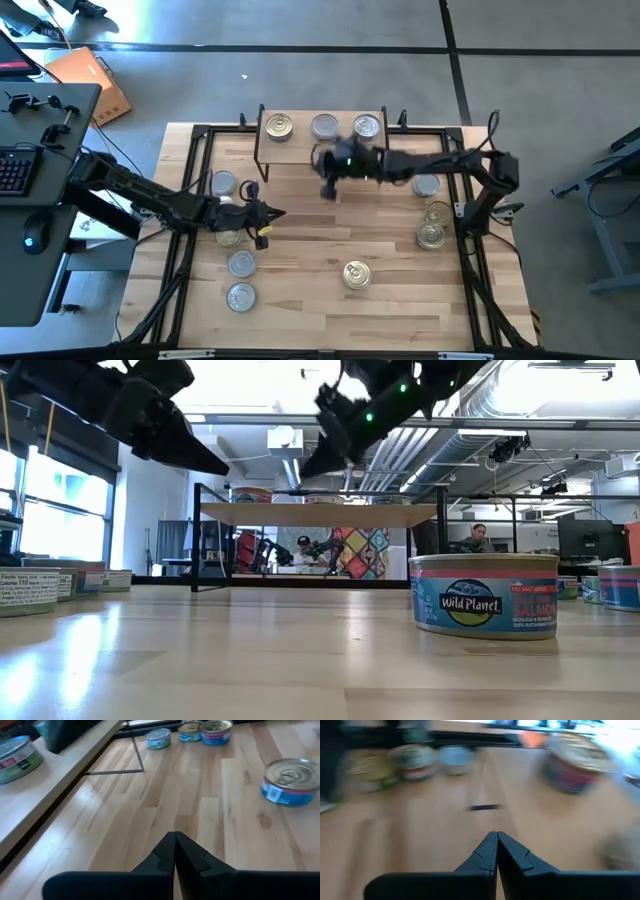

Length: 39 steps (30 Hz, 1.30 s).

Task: Stack canned seafood by type on shelf
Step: Put the middle blue and pink tuna can on the shelf aligned with the other blue and pink tuna can

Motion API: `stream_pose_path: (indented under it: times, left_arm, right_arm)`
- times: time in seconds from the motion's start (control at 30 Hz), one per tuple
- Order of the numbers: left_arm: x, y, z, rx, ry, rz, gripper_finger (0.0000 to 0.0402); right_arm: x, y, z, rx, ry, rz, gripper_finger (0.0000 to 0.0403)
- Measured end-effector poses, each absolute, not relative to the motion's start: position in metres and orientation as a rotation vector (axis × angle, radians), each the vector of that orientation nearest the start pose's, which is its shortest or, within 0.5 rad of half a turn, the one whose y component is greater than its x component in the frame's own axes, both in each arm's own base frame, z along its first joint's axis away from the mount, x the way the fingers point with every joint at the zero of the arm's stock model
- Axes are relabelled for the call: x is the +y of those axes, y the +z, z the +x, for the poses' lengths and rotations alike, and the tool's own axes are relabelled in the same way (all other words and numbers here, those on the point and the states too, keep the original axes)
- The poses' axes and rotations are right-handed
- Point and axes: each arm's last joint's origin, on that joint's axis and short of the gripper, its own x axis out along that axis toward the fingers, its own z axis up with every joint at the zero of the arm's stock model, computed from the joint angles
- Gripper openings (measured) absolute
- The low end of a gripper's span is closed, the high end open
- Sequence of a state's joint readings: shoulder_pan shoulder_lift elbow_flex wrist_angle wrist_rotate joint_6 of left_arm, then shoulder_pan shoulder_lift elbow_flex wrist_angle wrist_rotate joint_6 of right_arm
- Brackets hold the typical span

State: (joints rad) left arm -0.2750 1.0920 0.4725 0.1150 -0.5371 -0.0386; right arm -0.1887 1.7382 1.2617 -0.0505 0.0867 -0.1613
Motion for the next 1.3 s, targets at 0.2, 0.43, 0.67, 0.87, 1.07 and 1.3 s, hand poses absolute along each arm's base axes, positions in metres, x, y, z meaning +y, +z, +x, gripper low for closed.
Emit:
stream_pose_path:
  times: [0.2,0.43,0.67,0.87,1.07,1.3]
  left_arm:
    - [-0.053,0.197,0.205,0.485,0.256,0.209,0.0]
    - [-0.058,0.195,0.202,0.506,0.223,0.253,0.0]
    - [-0.059,0.197,0.204,0.484,0.219,0.258,0.0]
    - [-0.059,0.198,0.204,0.475,0.219,0.256,0.0]
    - [-0.059,0.199,0.205,0.46,0.22,0.245,0.0]
    - [-0.059,0.199,0.205,0.461,0.22,0.245,0.0]
  right_arm:
    - [-0.001,0.243,0.383,0.702,-0.032,-0.176,0.0]
    - [0.092,0.227,0.354,0.916,0.057,-0.159,0.0]
    - [0.153,0.218,0.307,1.074,-0.11,-0.136,0.0]
    - [0.162,0.214,0.258,1.179,-0.522,-0.146,0.0]
    - [0.169,0.219,0.225,1.164,-0.733,-0.171,0.0]
    - [0.18,0.222,0.21,1.096,-0.784,-0.142,0.0]
